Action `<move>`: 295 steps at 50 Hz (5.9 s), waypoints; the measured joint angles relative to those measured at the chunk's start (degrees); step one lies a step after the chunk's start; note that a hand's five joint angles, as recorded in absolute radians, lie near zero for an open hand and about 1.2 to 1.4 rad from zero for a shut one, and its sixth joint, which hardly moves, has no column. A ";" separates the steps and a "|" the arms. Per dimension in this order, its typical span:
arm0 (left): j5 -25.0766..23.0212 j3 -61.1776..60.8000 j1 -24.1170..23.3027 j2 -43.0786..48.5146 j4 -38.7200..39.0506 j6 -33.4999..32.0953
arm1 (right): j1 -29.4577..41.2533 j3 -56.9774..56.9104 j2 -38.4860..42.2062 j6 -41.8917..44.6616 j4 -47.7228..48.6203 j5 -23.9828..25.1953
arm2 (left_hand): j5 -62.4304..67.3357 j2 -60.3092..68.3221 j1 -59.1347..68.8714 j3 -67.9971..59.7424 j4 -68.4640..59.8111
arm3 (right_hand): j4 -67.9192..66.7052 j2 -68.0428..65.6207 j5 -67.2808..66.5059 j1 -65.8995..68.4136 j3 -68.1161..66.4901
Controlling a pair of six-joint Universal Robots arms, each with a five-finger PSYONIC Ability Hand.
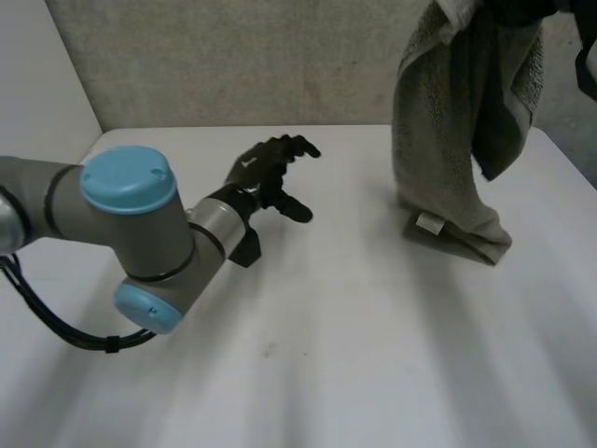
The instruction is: Fold the towel.
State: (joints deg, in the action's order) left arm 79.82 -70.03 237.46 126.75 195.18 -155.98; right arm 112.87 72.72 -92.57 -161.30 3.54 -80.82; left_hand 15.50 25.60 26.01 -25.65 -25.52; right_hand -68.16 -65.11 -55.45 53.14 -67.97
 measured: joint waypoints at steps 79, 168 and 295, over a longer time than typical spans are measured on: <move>12.33 -6.21 6.83 -13.26 -12.84 -34.98 | -3.59 5.05 24.26 7.22 -9.66 -2.21 | 43.28 44.04 41.04 -43.94 -44.23 | -0.26 -0.73 -0.16 0.00 0.02; 16.53 -47.77 -10.37 -33.27 -1.47 -39.11 | 5.74 -14.50 39.32 6.35 -27.88 12.60 | 19.06 18.53 17.13 -18.54 -19.17 | 54.84 52.39 52.57 -41.18 55.87; 15.84 -38.47 8.64 -19.95 -10.05 -27.92 | 4.46 13.70 16.38 -0.83 -5.94 -3.23 | -7.60 -7.68 -7.50 7.73 7.58 | 0.08 -1.96 -0.27 2.10 0.35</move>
State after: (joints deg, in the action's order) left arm 95.66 -108.50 246.10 106.81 185.12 -183.90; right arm 117.33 86.41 -76.20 -162.13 -2.40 -84.05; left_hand 7.90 17.92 18.50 -17.92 -17.94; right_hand -68.09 -67.07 -55.72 55.24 -67.61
